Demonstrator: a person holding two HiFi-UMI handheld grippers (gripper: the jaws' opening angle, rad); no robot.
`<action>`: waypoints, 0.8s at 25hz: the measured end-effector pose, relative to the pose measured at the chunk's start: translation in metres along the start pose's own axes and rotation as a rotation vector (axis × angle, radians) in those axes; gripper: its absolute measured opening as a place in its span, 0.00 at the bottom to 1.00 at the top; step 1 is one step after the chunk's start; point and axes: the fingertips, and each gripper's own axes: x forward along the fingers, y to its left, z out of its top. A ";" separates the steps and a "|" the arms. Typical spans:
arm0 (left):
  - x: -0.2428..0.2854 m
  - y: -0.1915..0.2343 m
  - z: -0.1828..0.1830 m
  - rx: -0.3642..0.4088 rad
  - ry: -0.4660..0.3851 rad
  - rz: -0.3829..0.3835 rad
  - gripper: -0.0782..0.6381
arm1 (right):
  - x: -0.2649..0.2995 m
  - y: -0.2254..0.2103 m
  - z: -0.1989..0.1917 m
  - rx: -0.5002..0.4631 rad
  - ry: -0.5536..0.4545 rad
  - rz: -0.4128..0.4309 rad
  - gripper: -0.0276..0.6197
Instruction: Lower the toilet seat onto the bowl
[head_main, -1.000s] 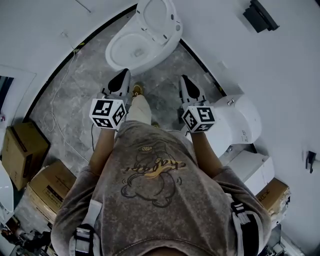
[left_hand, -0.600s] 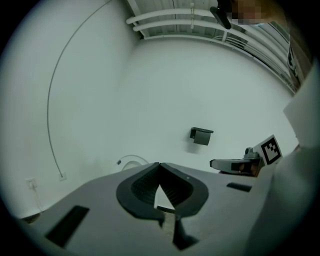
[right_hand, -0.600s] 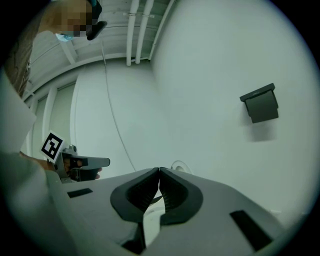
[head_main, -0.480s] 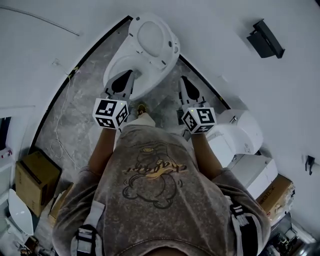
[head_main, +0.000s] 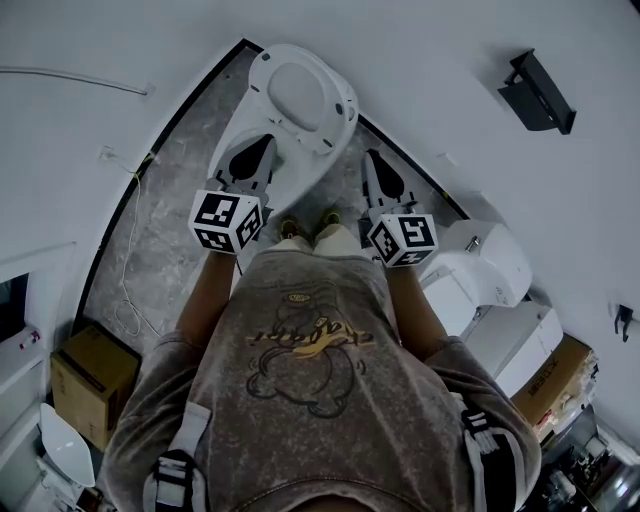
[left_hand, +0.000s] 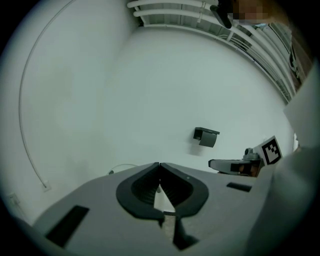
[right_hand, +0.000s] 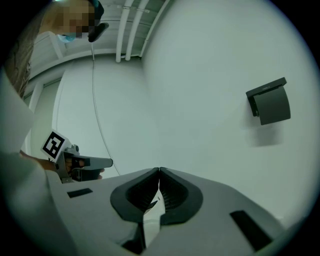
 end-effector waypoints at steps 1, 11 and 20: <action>0.005 0.003 0.000 -0.001 0.009 0.006 0.12 | 0.003 -0.003 0.000 0.001 0.004 0.001 0.09; 0.037 0.019 0.004 -0.046 0.040 0.030 0.21 | 0.030 -0.028 0.007 -0.014 0.018 0.026 0.09; 0.069 0.047 0.002 -0.125 0.055 0.082 0.58 | 0.049 -0.041 0.006 -0.029 0.039 0.041 0.09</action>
